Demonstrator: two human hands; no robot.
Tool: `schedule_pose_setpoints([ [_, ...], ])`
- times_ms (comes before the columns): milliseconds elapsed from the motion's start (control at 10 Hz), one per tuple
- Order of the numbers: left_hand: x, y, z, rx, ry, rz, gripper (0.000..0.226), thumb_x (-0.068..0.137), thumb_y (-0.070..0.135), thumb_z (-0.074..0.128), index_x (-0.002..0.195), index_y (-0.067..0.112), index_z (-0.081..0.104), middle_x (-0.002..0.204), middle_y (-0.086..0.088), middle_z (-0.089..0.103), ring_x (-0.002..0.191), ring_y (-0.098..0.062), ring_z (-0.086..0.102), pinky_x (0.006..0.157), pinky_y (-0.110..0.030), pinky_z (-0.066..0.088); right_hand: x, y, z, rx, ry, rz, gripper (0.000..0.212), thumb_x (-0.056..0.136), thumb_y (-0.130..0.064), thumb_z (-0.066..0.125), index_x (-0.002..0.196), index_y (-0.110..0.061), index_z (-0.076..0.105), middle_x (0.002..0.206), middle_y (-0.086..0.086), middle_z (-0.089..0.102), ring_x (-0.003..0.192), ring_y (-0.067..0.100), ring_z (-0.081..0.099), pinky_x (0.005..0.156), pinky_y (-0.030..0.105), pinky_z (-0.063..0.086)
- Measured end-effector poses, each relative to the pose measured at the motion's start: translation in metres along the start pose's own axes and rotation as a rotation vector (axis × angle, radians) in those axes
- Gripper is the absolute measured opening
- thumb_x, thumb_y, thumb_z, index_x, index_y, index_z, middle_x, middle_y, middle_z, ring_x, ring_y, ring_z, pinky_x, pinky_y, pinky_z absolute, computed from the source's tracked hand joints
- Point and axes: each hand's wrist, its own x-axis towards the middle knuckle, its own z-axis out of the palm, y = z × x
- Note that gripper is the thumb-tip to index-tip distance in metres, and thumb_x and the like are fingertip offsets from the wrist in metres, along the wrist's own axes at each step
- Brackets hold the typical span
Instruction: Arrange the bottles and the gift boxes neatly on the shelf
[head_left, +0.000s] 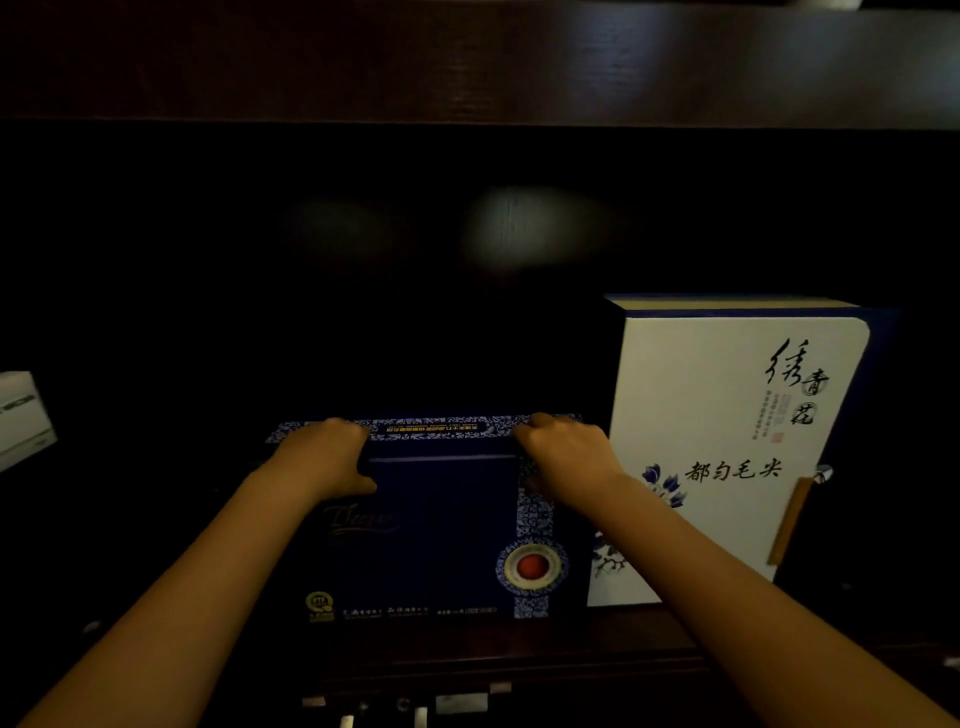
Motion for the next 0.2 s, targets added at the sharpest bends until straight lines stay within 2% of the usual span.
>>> schedule_pose_setpoints([
  [100,0.002,0.02,-0.037,-0.064,-0.223,0.04,0.083,0.073,0.058,0.063,0.14,0.019,0.032,0.144,-0.006,0.041,0.127,-0.024,0.044,0.103,-0.034,0.041,0.003,0.01,-0.023,0.097,-0.053,-0.013,0.049,0.083,-0.038,0.06,0.125,-0.017,0.048,0.124,0.013,0.056,0.11,0.033,0.054,0.084,0.044,0.048],
  [200,0.004,0.033,-0.067,-0.16,-0.309,0.092,0.087,0.072,0.064,0.059,0.141,0.021,0.03,0.151,-0.003,0.031,0.134,-0.022,0.036,0.109,-0.033,0.031,0.007,0.021,-0.044,0.239,0.029,0.045,0.047,0.082,-0.042,0.06,0.121,-0.018,0.053,0.12,0.012,0.06,0.108,0.031,0.056,0.084,0.041,0.049],
])
